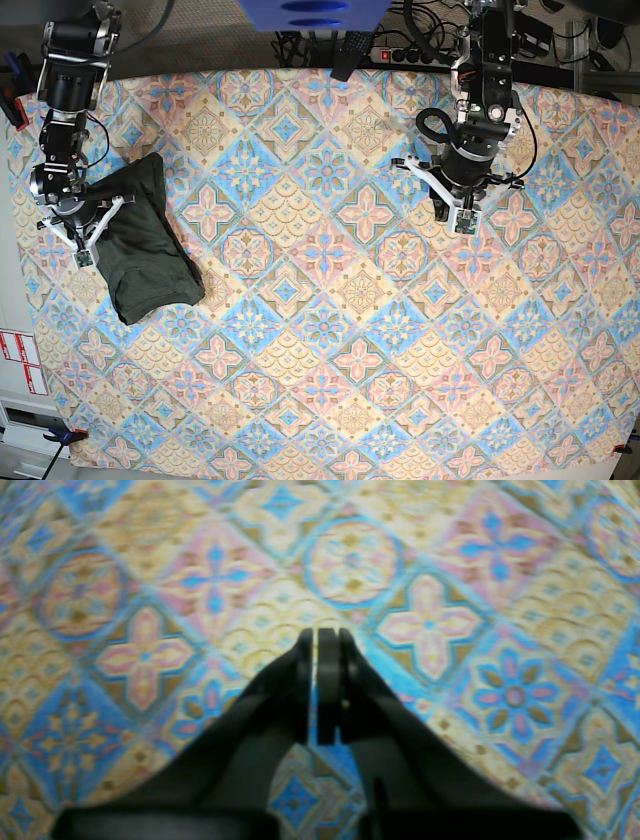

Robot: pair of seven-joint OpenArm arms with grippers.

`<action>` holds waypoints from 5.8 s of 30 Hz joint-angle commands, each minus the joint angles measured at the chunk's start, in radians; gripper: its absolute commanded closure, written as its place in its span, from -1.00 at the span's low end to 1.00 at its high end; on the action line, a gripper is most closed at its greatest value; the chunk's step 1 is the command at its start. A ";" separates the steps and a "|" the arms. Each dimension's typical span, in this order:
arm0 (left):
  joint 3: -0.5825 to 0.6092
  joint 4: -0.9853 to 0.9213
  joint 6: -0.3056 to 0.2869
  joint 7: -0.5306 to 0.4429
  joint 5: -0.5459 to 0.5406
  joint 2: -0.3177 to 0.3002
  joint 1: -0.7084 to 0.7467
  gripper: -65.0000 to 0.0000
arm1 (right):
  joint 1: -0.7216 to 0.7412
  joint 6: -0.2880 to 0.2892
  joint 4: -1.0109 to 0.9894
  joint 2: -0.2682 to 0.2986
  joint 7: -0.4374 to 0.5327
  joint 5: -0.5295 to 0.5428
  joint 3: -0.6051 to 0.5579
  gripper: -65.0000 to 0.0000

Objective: Fold the T-shirt properly

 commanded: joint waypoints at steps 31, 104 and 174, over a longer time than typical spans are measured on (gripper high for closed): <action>-0.006 0.018 0.005 -0.018 0.007 -0.004 0.001 1.00 | -0.138 -0.007 0.035 0.015 0.003 -0.003 0.122 0.96; -0.012 0.026 0.005 -0.019 0.003 -0.033 0.084 1.00 | -0.428 -0.007 0.570 -0.136 -0.054 0.000 0.014 0.96; 0.481 -1.450 0.097 -0.787 -0.253 -0.136 0.058 1.00 | -0.556 -0.009 -0.619 -0.225 0.337 0.258 -0.079 1.00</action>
